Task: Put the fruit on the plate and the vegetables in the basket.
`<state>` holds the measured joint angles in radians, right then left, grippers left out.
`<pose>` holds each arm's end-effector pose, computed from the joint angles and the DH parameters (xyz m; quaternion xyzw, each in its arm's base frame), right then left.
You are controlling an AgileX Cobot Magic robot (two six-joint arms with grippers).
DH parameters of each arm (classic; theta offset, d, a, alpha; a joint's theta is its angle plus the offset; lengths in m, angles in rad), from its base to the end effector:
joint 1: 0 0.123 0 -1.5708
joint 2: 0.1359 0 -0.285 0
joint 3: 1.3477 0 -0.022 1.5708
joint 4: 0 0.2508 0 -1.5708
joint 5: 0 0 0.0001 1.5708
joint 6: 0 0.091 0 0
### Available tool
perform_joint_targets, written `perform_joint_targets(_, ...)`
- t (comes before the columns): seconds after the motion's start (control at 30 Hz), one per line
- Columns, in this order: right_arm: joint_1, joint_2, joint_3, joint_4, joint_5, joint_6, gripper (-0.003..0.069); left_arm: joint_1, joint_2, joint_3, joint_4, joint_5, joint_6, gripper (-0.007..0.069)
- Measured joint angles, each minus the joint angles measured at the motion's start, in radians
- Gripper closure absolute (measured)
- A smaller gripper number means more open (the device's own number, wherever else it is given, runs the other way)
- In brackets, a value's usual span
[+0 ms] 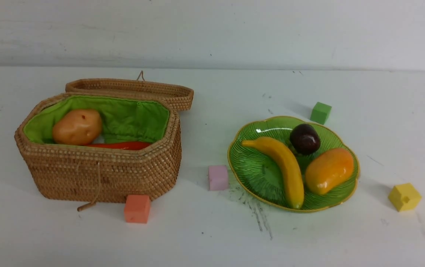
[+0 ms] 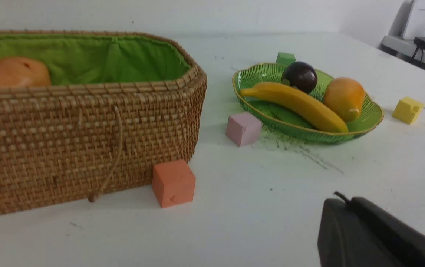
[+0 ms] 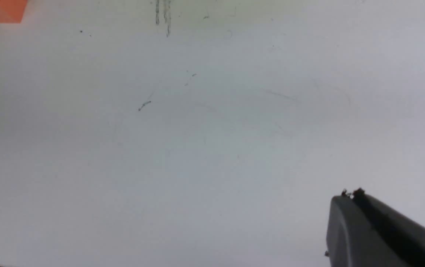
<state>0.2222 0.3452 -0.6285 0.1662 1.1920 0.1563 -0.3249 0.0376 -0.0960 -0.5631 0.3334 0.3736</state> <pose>0.0307 0.0213 0.3006 -0.0302 0.9269 0.1501 0.3426 0.0451 -0.0320 0.2178 0.1177 0.7447 -0.2225 0.6182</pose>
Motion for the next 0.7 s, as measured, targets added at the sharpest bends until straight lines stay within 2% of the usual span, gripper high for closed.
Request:
perform_joint_targets(0.2, 0.000, -0.004, 0.002, -0.003, 0.020, 0.001, 0.0645, 0.000, 0.000, 0.038, 0.000, 0.007, 0.000, 0.0638)
perform_joint_targets(0.3, -0.044, -0.040, 0.017, -0.011, -0.012, -0.006, 0.0645, 0.000, 0.000, 0.040, 0.000, 0.007, 0.000, 0.0638)
perform_joint_targets(0.37, -0.109, -0.092, 0.060, -0.007, -0.104, -0.054, 0.0652, 0.000, 0.000, 0.040, 0.000, 0.007, 0.000, 0.0638)
perform_joint_targets(0.47, -0.213, -0.209, 0.203, 0.022, -0.339, -0.179, 0.0664, 0.000, 0.000, 0.041, 0.000, 0.007, 0.000, 0.0638)
perform_joint_targets(0.63, -0.266, -0.337, 0.431, 0.060, -0.657, -0.244, 0.0670, 0.000, 0.000, 0.041, 0.000, 0.007, 0.000, 0.0638)
perform_joint_targets(0.7, -0.267, -0.352, 0.513, 0.060, -0.717, -0.244, 0.0670, 0.000, 0.000, 0.041, 0.000, 0.007, 0.000, 0.0638)
